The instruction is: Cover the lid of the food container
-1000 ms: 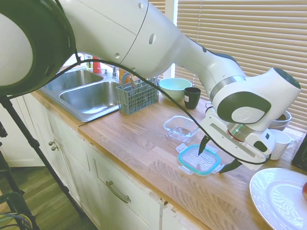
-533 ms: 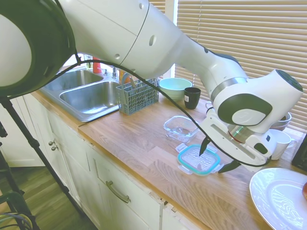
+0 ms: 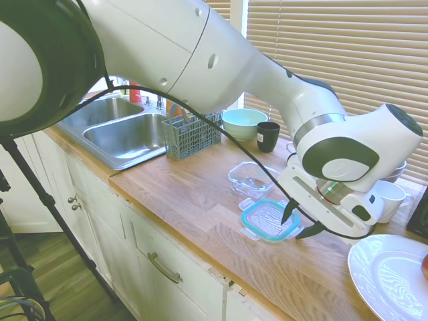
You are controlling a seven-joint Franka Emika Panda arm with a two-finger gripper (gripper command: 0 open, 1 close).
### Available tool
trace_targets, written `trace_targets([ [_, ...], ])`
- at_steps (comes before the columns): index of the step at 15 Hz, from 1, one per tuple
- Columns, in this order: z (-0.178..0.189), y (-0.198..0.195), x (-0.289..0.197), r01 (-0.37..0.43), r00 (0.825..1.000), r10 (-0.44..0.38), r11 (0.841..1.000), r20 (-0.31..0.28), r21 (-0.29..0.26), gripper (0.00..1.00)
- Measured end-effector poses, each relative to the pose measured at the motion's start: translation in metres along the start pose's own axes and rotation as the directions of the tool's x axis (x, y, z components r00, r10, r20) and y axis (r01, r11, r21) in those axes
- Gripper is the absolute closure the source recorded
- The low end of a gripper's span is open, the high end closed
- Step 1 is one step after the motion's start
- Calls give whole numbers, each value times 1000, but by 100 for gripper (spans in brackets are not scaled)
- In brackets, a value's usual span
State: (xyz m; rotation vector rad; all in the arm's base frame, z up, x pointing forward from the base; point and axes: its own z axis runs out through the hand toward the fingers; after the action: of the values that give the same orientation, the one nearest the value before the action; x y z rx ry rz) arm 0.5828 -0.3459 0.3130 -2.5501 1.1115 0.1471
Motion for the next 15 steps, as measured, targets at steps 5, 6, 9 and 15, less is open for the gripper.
trace_targets([
  [5,3,1,-1,-2,1000,2,1000,6,-1,100],
  [6,3,1,-1,-1,1000,1,1000,5,-1,100],
  [9,2,0,-2,-2,1000,2,1000,5,-1,100],
  [15,-3,-17,-15,3,1000,-3,1000,0,-1,100],
])
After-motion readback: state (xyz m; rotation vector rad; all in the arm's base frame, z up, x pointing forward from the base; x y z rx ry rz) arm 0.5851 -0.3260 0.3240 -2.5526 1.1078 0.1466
